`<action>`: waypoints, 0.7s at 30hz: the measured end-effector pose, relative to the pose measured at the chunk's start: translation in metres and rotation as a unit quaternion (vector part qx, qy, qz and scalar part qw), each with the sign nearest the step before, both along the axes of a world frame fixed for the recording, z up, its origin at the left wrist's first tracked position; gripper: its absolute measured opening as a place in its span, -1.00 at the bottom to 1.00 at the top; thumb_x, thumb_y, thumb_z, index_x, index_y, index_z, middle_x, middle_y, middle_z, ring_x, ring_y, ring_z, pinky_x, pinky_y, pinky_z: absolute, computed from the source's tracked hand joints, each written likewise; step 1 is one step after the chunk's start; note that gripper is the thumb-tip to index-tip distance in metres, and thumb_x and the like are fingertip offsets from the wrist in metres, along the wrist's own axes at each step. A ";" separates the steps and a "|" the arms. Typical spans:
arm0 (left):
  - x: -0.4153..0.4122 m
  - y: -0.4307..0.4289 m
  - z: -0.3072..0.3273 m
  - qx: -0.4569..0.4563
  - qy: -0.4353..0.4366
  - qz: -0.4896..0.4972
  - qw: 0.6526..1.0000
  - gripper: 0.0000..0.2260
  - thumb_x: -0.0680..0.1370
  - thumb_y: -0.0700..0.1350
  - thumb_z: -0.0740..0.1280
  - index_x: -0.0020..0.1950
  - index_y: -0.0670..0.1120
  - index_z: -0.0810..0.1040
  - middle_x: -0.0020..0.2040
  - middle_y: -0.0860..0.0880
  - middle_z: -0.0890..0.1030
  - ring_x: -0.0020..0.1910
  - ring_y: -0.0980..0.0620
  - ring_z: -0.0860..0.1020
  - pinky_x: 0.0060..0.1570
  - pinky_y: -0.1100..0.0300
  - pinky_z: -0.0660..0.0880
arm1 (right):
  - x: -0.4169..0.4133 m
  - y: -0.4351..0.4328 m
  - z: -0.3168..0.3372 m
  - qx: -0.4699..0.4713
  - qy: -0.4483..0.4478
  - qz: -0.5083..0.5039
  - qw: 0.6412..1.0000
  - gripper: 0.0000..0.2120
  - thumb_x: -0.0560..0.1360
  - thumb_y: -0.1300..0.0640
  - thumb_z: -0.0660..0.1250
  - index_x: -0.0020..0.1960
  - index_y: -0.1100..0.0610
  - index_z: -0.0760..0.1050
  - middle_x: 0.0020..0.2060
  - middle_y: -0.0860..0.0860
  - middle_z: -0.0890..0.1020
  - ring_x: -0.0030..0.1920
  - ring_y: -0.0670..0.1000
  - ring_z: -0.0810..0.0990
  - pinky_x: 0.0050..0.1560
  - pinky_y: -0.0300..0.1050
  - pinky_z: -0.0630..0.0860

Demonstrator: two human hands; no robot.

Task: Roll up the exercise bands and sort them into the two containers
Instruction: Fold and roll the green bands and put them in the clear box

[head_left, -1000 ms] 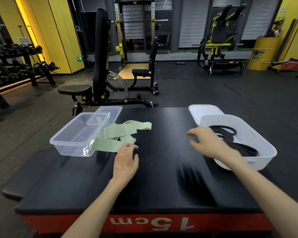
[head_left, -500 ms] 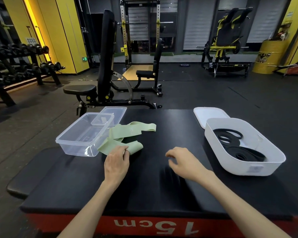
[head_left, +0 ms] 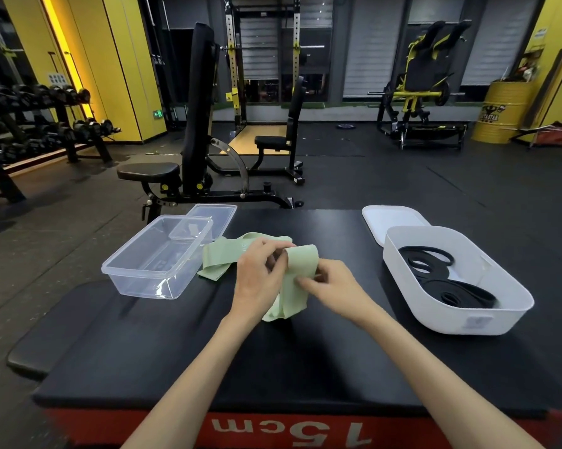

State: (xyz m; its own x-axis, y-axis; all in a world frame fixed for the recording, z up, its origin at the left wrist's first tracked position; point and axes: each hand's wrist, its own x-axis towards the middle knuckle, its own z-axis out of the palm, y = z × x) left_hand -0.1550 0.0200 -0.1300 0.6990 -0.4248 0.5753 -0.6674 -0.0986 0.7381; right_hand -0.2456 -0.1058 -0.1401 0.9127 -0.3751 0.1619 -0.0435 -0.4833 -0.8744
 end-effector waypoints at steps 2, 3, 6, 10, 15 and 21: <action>-0.001 -0.001 0.002 0.008 0.040 -0.015 0.999 -0.84 0.49 -0.19 0.34 -0.10 0.08 0.63 -0.23 0.00 0.53 -0.36 0.14 0.38 -0.27 0.40 0.34 | -0.002 -0.007 0.002 0.034 -0.006 -0.006 0.999 -0.78 0.40 0.04 0.33 -0.04 0.13 0.62 -0.10 0.13 0.67 -0.08 0.10 0.64 0.03 0.11 0.54; 0.000 0.001 0.002 0.022 0.065 -0.046 0.997 -0.86 0.49 -0.16 0.36 -0.09 0.09 0.63 -0.25 0.01 0.52 -0.37 0.15 0.37 -0.28 0.40 0.34 | -0.004 -0.009 0.004 0.049 -0.004 -0.003 0.999 -0.78 0.41 0.06 0.33 -0.04 0.17 0.61 -0.09 0.21 0.66 -0.13 0.08 0.61 -0.02 0.07 0.55; 0.007 0.013 -0.003 0.090 0.127 -0.172 0.973 -0.84 0.50 -0.14 0.39 0.03 0.08 0.62 -0.17 0.07 0.52 -0.30 0.14 0.42 -0.25 0.40 0.39 | -0.013 -0.021 0.005 0.066 0.024 0.025 0.997 -0.87 0.49 0.21 0.31 -0.03 0.22 0.61 -0.09 0.31 0.62 -0.17 0.00 0.51 -0.08 -0.04 0.49; 0.028 0.024 -0.029 0.166 0.152 -0.128 0.966 -0.61 0.45 -0.31 0.27 0.13 0.12 0.56 0.03 0.13 0.58 -0.02 0.14 0.52 -0.05 0.37 0.44 | -0.027 -0.038 0.002 0.059 0.063 0.070 0.994 -0.86 0.49 0.24 0.31 0.00 0.21 0.61 -0.02 0.16 0.67 0.01 0.12 0.62 0.11 0.05 0.49; 0.041 0.023 -0.064 0.314 0.065 -0.061 0.945 -0.73 0.53 0.00 0.34 0.22 0.08 0.53 0.10 0.16 0.51 0.17 0.08 0.43 0.22 0.20 0.35 | -0.040 -0.042 0.009 0.058 0.122 0.128 0.983 -0.87 0.46 0.23 0.30 -0.02 0.20 0.58 -0.18 -0.11 0.64 -0.14 -0.17 0.55 0.06 -0.19 0.44; 0.033 0.013 -0.072 0.392 -0.001 0.009 0.920 -0.64 0.51 0.14 0.33 0.25 0.03 0.53 0.21 0.06 0.43 0.22 -0.02 0.36 0.21 0.06 0.38 | -0.049 -0.048 0.001 0.020 0.174 0.143 0.974 -0.71 0.35 0.11 0.32 0.02 0.23 0.54 -0.06 0.11 0.63 -0.03 -0.08 0.54 0.14 -0.07 0.45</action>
